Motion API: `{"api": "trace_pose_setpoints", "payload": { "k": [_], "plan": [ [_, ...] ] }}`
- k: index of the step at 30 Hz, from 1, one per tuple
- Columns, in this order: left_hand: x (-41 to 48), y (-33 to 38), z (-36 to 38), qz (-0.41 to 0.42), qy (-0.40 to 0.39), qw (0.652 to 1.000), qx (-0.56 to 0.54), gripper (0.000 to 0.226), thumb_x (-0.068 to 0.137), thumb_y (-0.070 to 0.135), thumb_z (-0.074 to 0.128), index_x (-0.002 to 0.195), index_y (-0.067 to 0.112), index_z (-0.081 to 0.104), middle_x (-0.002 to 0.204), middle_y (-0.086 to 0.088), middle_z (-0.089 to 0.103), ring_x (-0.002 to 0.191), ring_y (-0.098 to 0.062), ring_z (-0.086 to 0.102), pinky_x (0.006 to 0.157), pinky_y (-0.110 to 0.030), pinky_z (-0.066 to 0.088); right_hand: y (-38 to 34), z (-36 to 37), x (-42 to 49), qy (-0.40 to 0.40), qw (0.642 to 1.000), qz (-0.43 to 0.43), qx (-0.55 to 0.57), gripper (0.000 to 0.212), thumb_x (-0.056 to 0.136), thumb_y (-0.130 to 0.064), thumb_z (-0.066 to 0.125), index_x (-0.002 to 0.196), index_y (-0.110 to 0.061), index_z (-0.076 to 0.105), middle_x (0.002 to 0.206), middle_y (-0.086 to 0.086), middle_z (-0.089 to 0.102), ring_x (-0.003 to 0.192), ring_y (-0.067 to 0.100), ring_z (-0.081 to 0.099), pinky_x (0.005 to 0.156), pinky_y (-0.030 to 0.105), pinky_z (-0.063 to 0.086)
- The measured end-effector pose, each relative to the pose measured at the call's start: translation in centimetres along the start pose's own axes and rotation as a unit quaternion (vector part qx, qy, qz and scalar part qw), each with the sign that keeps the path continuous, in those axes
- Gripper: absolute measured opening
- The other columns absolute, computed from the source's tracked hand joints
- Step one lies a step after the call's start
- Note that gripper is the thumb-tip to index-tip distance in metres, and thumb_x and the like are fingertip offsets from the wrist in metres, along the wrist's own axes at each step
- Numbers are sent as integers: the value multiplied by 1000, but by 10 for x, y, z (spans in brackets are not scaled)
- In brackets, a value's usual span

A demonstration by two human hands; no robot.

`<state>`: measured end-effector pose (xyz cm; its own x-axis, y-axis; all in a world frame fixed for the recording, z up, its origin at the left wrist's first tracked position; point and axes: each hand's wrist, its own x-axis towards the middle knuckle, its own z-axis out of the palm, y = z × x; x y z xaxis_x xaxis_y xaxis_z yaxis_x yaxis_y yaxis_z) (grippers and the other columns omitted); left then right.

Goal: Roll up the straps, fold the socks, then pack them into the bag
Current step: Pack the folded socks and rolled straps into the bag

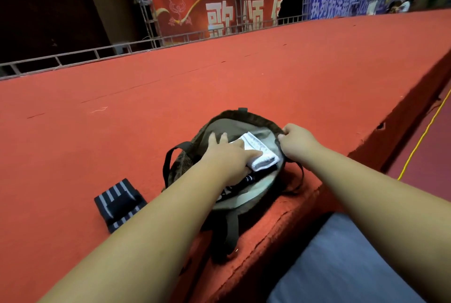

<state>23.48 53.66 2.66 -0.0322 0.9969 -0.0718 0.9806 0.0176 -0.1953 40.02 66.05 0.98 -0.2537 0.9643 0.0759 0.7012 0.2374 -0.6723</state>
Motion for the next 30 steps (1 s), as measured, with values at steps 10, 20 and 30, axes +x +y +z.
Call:
{"api": "trace_pose_setpoints", "payload": {
  "k": [10, 20, 30],
  "plan": [
    [10, 5, -13, -43, -128, 990, 35, 77, 104, 22, 55, 159, 60, 17, 172, -1, 23, 158, -54, 1, 115, -84, -7, -39, -50, -22, 152, 975, -77, 145, 16, 101, -14, 48, 102, -15, 64, 96, 5, 67, 91, 28, 58, 71, 32, 36],
    [6, 0, -5, -6, -59, 997, -58, 31, 99, 43, 57, 130, 42, 59, 146, 3, 57, 145, -39, 42, 118, -57, 30, -31, -56, -36, 181, 975, -127, 1, 34, 90, -20, 60, 123, -14, 56, 123, 10, 57, 112, 35, 56, 99, 45, 47],
    [-21, -17, 11, -20, -1, 994, -105, 54, 93, 50, 68, 143, 31, 58, 146, 3, 56, 131, -30, 50, 102, -51, 50, -72, -1, -63, -130, 905, -266, -306, 31, 100, -17, 52, 119, -14, 75, 104, 8, 76, 96, 31, 70, 81, 39, 60]
  ]
}}
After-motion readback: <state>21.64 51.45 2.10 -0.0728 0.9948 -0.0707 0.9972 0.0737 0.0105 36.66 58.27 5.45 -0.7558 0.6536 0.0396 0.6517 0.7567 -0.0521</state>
